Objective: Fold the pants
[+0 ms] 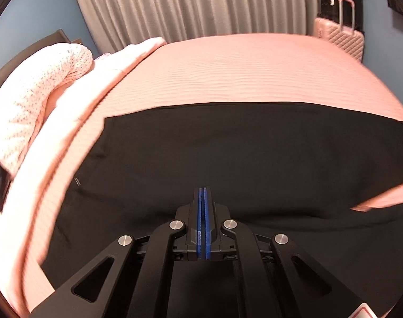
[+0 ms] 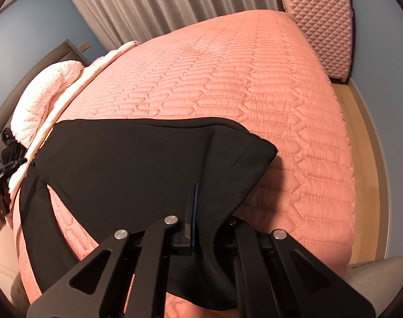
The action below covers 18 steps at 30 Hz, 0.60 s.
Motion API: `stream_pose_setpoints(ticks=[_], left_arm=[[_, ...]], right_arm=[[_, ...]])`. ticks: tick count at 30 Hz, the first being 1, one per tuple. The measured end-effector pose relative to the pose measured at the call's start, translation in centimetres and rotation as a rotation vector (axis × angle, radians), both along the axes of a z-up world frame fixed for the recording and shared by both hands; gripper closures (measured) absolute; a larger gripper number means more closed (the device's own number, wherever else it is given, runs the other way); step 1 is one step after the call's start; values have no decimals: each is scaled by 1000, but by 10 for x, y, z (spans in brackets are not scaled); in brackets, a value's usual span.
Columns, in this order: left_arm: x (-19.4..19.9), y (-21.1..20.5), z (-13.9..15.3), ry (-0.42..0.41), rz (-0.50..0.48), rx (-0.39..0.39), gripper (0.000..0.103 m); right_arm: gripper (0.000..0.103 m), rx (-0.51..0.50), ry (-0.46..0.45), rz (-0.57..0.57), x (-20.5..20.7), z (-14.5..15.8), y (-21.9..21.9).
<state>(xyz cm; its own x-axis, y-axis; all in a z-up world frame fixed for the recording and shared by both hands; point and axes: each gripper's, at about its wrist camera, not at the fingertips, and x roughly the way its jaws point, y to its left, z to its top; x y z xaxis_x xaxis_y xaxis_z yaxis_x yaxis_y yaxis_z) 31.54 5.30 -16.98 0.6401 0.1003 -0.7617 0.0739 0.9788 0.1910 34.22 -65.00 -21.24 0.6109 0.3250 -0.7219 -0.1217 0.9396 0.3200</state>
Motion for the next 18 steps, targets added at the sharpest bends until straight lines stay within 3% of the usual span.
stream_pose_setpoints(ticks=[5, 6, 9, 13, 16, 18], left_arm=[[82, 119, 5, 53, 103, -106, 99], [103, 141, 5, 58, 132, -93, 99], [145, 179, -2, 105, 157, -95, 99], [193, 225, -21, 205, 192, -258, 99], [214, 238, -47, 339, 196, -355, 98], [219, 245, -51, 338, 176, -392, 99]], right_arm=[[100, -26, 36, -71, 10, 2, 4], [100, -28, 42, -82, 11, 2, 5], [100, -43, 71, -113, 19, -3, 9], [100, -47, 79, -128, 29, -4, 13], [100, -56, 85, -127, 34, -5, 17], [100, -58, 87, -123, 37, -4, 18]])
